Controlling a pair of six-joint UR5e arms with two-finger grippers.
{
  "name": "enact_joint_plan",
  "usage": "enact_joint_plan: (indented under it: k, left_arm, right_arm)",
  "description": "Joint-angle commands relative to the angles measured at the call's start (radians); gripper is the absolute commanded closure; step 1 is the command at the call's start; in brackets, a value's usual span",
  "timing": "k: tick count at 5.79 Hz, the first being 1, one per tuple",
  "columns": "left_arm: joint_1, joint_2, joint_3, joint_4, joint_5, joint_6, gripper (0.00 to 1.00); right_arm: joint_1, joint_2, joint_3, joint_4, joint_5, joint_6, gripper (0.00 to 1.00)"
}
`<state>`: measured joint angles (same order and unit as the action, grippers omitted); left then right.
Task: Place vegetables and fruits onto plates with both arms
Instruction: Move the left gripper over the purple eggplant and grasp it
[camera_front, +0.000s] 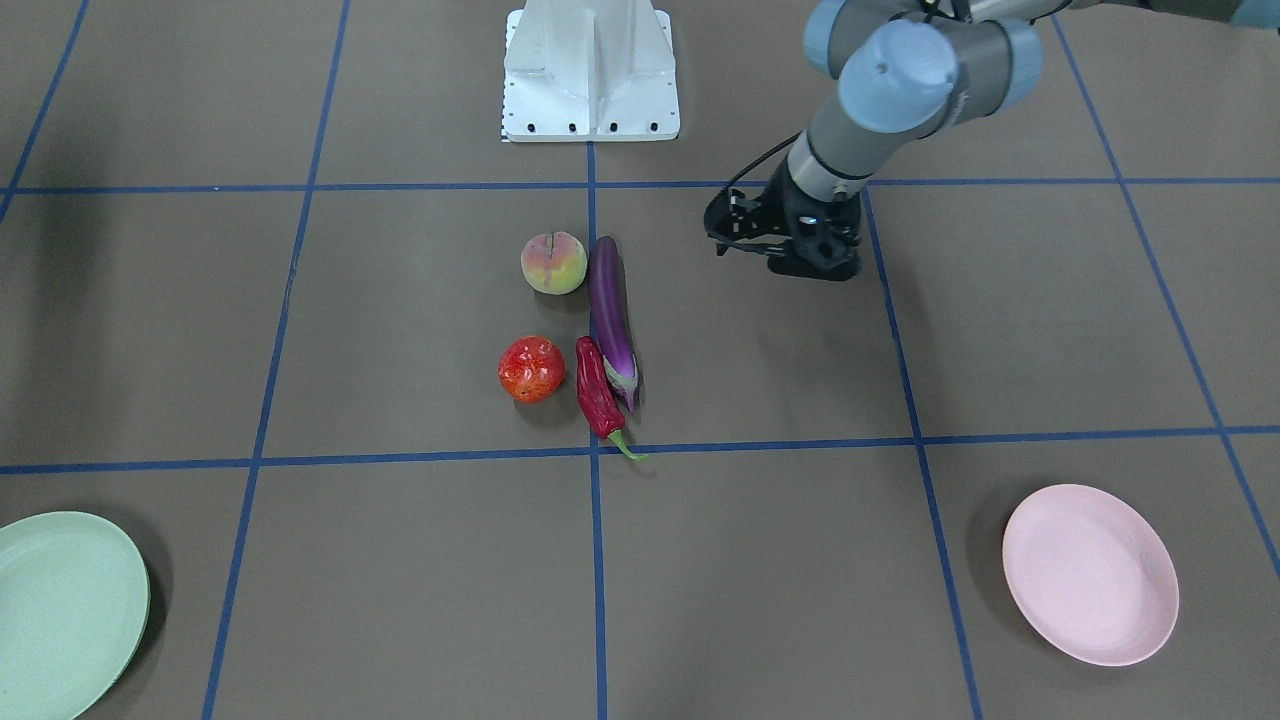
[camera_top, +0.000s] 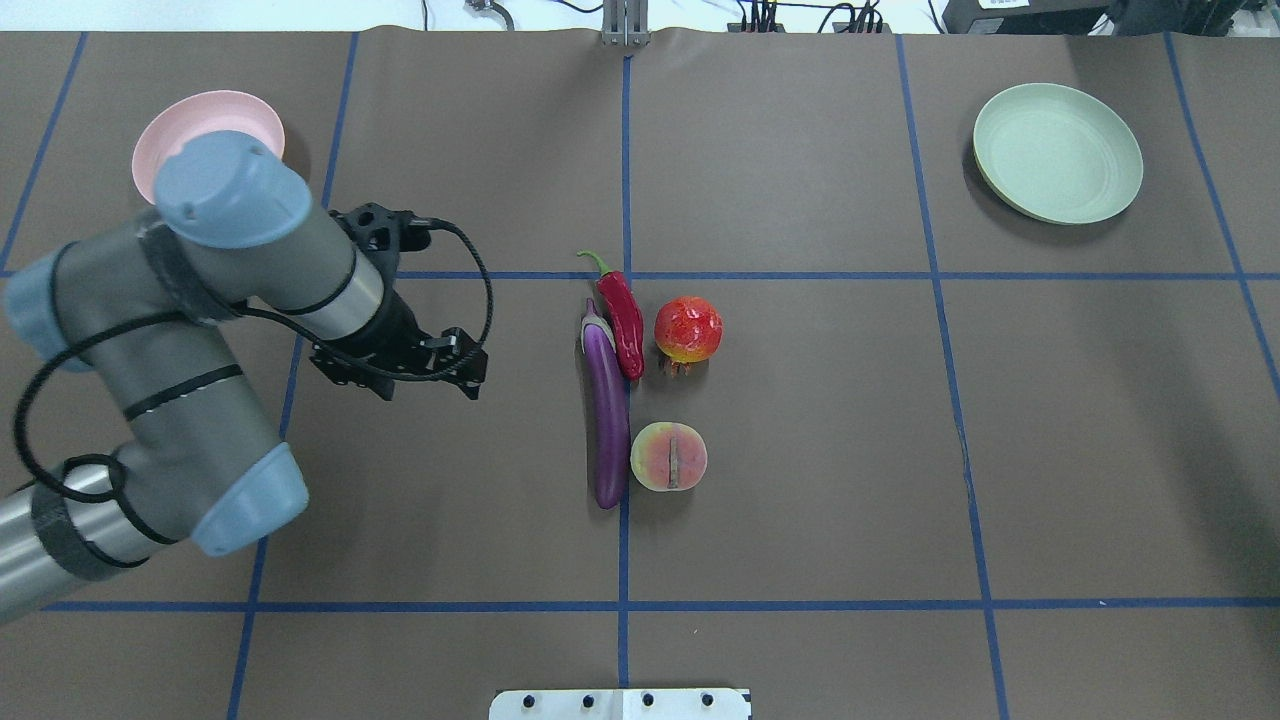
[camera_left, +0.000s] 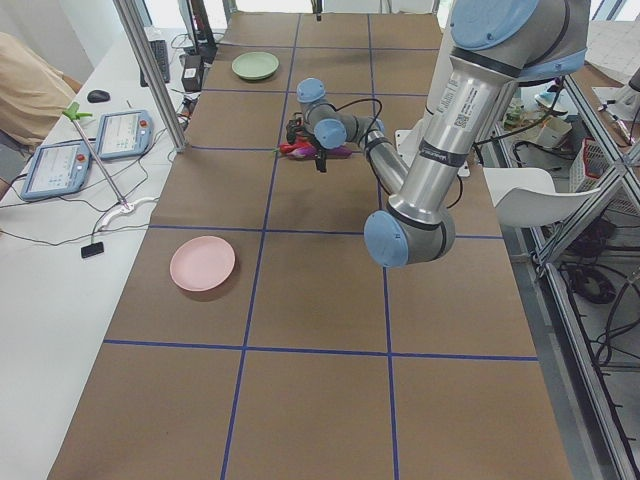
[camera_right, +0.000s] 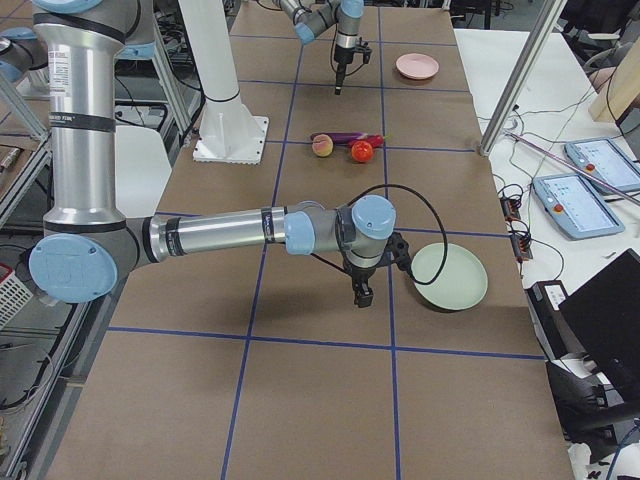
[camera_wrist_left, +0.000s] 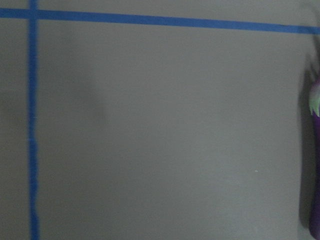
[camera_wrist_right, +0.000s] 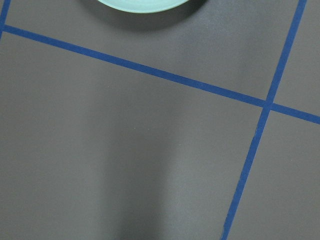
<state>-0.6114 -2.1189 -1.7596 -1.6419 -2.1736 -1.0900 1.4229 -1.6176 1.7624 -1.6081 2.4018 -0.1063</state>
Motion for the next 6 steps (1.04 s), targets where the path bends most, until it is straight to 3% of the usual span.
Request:
enact_joint_plan:
  k: [1,2,5,6]
  left_arm:
    - [0.065,-0.196,0.221,-0.004,0.014,-0.078,0.0]
    - [0.076,-0.251,0.315,-0.007,0.015,-0.079,0.0]
    - [0.071,-0.274,0.363,-0.044,0.015,-0.082,0.01]
    - [0.073,-0.283,0.429,-0.12,0.015,-0.096,0.01]
  right_arm:
    - [-0.001,-0.004,0.002,0.001,0.014,0.002,0.0]
    - [-0.004,-0.004,0.0,0.001,0.016,0.005,0.0]
    - [-0.004,-0.001,0.002,0.001,0.017,0.007,0.0]
    - [-0.006,-0.002,0.002,0.001,0.017,0.007,0.0]
